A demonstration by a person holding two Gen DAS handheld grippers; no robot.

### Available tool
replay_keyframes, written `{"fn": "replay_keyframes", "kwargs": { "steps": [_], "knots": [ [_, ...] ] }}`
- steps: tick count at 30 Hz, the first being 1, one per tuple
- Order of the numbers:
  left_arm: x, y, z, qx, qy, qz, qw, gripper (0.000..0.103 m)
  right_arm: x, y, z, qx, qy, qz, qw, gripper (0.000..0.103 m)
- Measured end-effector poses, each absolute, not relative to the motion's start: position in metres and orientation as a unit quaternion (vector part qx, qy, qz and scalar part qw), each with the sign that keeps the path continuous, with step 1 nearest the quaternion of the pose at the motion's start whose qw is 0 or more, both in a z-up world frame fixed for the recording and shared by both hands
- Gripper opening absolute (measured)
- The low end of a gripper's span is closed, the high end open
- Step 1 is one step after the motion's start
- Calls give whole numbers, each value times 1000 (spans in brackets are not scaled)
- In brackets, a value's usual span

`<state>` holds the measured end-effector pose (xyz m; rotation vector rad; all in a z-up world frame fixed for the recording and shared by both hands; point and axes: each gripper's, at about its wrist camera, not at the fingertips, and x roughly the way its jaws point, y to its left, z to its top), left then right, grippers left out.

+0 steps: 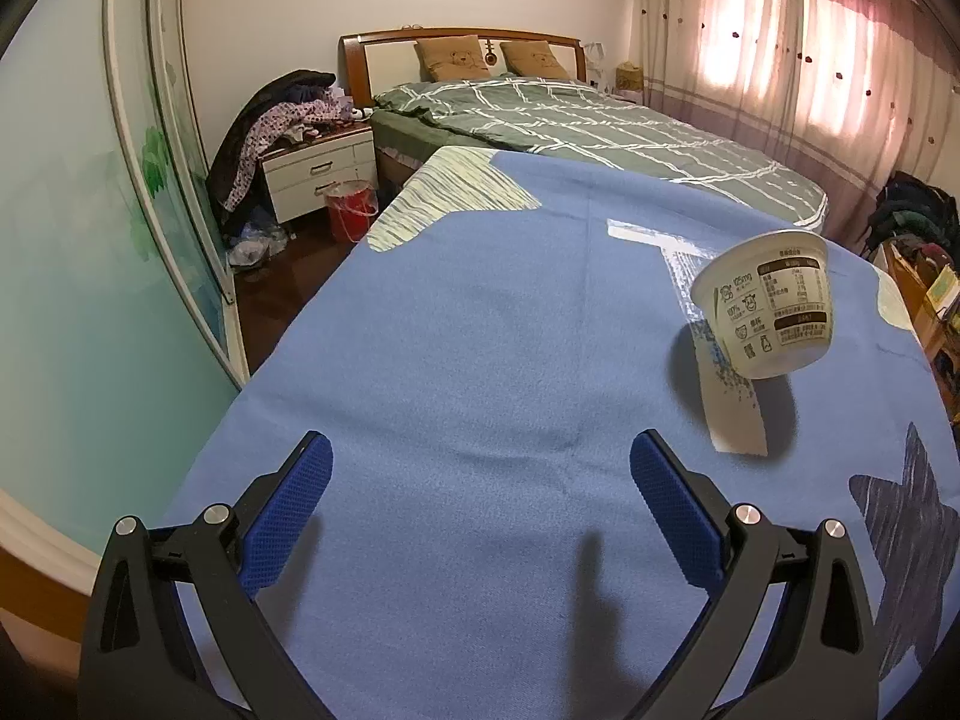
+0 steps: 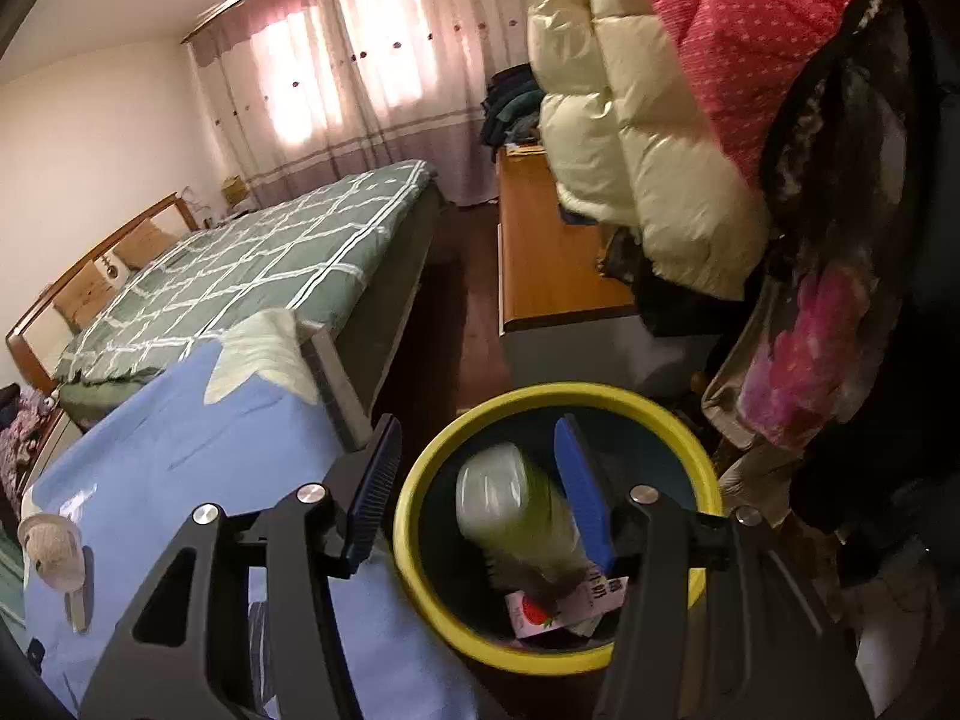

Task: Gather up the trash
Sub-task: 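Carry the bottle over the yellow bin and open the right tool, then grasp the white yogurt cup with the left tool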

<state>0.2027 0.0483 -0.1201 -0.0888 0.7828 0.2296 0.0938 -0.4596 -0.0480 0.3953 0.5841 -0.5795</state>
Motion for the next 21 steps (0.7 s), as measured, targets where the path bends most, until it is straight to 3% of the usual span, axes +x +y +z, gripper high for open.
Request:
{"fn": "replay_keyframes", "kwargs": {
  "steps": [11,21],
  "knots": [
    [199,19,-109,2,368,104,924,98,119,-402,-88,149,324,-204,912,52],
    [239,-38,-86,-23,401,13,916,98,119,-401,-93,166,325,-178,914,54]
  ]
}}
